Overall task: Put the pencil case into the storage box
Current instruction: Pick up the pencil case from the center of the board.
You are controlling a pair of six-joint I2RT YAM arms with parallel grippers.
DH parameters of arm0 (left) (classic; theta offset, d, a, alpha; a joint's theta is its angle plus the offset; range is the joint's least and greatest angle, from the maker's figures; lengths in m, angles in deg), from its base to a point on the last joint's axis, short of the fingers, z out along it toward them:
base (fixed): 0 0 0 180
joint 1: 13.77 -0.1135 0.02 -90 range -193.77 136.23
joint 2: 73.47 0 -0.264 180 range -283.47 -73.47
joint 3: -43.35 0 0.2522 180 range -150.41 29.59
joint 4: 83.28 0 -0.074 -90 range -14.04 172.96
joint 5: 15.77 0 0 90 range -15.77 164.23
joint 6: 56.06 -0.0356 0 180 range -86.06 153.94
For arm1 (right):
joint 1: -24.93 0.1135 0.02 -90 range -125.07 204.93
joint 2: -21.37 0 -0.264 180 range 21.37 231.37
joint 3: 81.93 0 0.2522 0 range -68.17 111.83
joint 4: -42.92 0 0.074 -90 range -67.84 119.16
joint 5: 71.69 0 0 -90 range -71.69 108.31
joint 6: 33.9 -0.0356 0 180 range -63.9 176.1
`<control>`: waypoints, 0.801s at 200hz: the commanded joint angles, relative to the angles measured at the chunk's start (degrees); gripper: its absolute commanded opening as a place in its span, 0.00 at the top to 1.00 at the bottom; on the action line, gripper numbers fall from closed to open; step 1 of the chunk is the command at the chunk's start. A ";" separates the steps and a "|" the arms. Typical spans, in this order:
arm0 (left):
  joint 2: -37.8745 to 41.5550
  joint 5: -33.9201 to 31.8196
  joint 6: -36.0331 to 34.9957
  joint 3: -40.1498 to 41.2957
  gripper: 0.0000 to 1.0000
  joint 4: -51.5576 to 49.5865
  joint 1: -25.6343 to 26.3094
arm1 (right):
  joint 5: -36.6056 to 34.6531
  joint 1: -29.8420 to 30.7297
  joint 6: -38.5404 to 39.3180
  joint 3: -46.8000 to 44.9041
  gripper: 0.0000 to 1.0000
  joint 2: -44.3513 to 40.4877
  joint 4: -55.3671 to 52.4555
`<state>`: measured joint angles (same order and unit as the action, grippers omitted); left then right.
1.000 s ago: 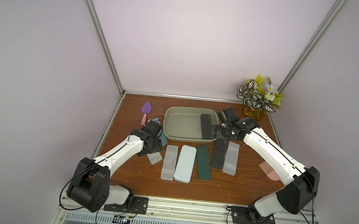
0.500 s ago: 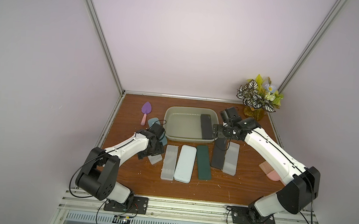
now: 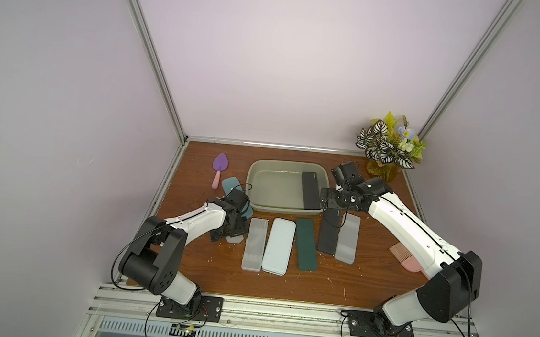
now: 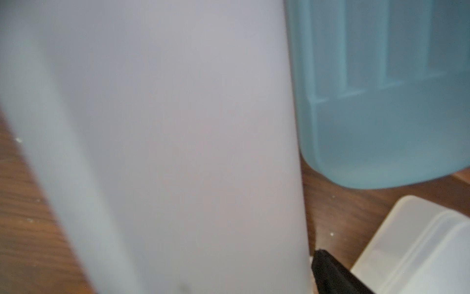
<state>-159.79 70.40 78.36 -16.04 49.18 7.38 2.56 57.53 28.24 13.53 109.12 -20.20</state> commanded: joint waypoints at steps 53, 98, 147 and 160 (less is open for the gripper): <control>0.65 -0.34 -1.42 -0.23 0.08 -0.85 0.54 | 0.39 -0.21 0.08 -0.13 0.01 -2.31 0.32; -0.41 -1.09 -1.96 -0.31 0.17 -0.95 0.56 | 0.45 -0.17 0.17 -0.57 0.01 -2.44 0.32; 1.75 -0.50 -2.34 2.35 0.29 -1.11 0.56 | 0.68 -0.29 0.17 -0.77 0.01 -2.68 0.32; 3.76 0.43 -2.35 3.20 0.33 -1.27 0.56 | 0.81 -0.31 0.26 -0.67 0.01 -2.92 0.32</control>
<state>-158.68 70.03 76.96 -14.94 49.68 7.49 2.80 57.44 28.24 13.15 108.88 -20.03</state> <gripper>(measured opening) 0.706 0.988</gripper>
